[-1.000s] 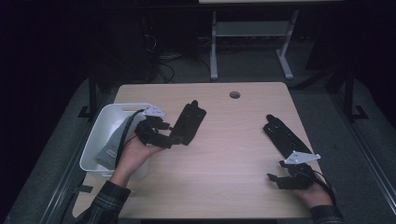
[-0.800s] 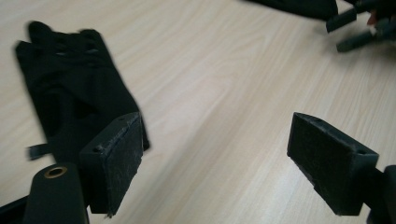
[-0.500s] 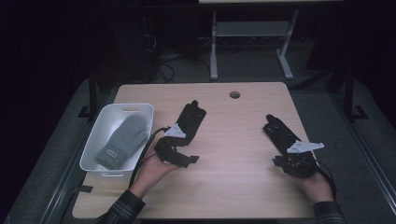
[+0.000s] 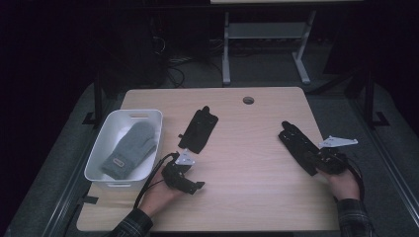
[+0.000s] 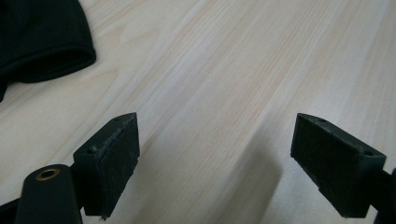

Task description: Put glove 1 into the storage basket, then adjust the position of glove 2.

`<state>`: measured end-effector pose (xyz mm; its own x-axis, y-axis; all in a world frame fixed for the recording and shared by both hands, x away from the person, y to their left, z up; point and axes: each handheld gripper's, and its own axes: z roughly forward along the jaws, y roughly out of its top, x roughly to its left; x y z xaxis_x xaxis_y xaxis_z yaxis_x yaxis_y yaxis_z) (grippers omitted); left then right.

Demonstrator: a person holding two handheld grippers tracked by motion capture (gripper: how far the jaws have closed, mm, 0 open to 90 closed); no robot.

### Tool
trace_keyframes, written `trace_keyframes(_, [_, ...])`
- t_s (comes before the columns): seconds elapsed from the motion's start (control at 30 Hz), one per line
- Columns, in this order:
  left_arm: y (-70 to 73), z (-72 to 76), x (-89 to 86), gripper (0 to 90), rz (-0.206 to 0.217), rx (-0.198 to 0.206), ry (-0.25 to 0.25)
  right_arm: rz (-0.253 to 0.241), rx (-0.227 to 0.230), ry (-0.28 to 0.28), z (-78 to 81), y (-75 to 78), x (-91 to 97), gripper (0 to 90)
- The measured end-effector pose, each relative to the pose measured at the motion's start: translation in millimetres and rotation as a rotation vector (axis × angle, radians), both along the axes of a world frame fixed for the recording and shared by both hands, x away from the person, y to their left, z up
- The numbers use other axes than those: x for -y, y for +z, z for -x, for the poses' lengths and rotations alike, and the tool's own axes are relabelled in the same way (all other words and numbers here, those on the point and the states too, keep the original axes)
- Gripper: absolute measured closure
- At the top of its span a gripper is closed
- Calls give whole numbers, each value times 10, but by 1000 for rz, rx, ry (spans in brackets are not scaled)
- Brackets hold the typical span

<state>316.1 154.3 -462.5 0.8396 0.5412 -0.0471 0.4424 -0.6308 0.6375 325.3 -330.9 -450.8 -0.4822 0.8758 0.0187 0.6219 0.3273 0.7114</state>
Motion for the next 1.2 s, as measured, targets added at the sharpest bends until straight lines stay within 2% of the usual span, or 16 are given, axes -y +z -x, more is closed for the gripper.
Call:
trace_keyframes(0.07, [-37, -10, -2, 146, 1, 2, 12, 13, -7, -5, -6, -14, 12, 900])
trace_keyframes(0.23, [-69, 20, -4, 129, -12, 50, 1, 35, -28, -18, -14, -44, 29, 900])
trace_keyframes(0.33, [-109, 30, -44, 126, 29, 76, -7, 59, -48, -17, -27, -87, 14, 900])
trace_keyframes(0.43, [-151, 34, -77, 125, 72, 101, -20, 49, -54, -17, -25, -97, 24, 900])
trace_keyframes(0.67, [-150, 34, -72, 126, 70, 101, -17, 37, -69, 1, -11, -99, -14, 900])
trace_keyframes(0.83, [-150, 33, -70, 126, 71, 99, -16, 35, -82, 42, 9, -90, -119, 900])
trace_keyframes(1.2, [-150, 28, -64, 126, 68, 103, -17, 47, -93, 188, 53, -72, -524, 900])
